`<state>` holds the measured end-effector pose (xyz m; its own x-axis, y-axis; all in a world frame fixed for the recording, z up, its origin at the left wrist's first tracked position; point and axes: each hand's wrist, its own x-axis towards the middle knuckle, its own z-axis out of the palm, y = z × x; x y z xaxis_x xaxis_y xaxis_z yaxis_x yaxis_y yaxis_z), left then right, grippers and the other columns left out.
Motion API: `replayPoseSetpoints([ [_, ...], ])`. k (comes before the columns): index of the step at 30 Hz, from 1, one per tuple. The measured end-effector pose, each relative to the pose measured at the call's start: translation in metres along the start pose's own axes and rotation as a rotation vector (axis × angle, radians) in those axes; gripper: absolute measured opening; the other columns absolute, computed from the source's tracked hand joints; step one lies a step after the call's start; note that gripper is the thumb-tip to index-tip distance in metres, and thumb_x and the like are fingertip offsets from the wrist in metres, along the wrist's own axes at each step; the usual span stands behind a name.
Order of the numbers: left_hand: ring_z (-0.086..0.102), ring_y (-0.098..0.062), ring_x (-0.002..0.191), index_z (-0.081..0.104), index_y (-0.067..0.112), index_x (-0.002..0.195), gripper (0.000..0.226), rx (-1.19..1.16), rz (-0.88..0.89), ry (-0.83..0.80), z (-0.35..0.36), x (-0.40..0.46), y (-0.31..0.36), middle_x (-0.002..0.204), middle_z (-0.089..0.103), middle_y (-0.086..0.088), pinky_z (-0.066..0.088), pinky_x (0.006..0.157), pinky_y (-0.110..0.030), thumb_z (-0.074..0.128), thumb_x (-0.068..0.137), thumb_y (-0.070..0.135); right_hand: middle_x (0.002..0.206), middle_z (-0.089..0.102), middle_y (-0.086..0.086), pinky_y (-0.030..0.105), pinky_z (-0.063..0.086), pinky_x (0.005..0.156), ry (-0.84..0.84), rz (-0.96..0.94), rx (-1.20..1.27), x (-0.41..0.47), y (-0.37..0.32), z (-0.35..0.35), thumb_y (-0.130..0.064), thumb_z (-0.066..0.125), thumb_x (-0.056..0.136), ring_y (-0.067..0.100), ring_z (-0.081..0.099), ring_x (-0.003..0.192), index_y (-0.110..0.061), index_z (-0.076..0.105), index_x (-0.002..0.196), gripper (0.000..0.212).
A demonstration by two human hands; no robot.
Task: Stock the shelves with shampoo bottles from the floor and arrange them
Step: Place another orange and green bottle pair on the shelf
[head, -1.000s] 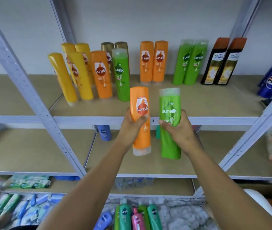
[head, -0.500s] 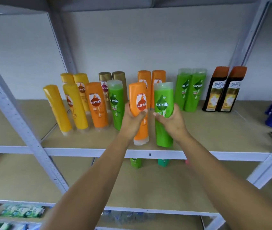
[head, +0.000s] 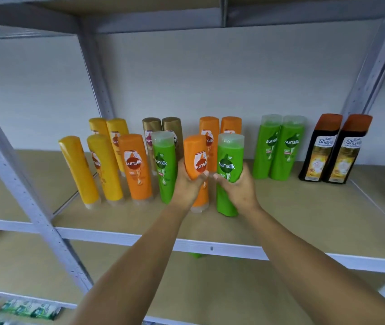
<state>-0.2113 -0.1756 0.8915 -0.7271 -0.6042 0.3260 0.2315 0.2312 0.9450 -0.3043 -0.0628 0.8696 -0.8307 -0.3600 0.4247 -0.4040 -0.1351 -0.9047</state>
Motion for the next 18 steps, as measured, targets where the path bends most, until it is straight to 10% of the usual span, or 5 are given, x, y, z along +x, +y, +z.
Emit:
replayPoseSetpoints([
  [8, 0.053, -0.017, 0.118, 0.033, 0.025, 0.135, 0.062, 0.007, 0.021, -0.001, 0.005, 0.013, -0.007, 0.128, 0.052, 0.001, 0.045, 0.098, -0.035, 0.069, 0.086, 0.018, 0.117, 0.066, -0.004, 0.029, 0.053, 0.091, -0.029, -0.036, -0.052, 0.013, 0.007, 0.003, -0.03, 0.083, 0.071, 0.007, 0.063, 0.106, -0.017, 0.048, 0.128, 0.068],
  [18, 0.052, -0.01, 0.11, 0.032, 0.025, 0.137, 0.066, 0.01, 0.0, 0.003, 0.008, 0.015, -0.009, 0.123, 0.051, 0.006, 0.043, 0.091, -0.027, 0.07, 0.084, 0.016, 0.112, 0.069, -0.006, 0.044, 0.054, 0.091, -0.108, 0.026, -0.116, 0.017, 0.02, -0.005, -0.05, 0.079, 0.071, 0.011, 0.065, 0.104, -0.025, 0.056, 0.121, 0.06],
])
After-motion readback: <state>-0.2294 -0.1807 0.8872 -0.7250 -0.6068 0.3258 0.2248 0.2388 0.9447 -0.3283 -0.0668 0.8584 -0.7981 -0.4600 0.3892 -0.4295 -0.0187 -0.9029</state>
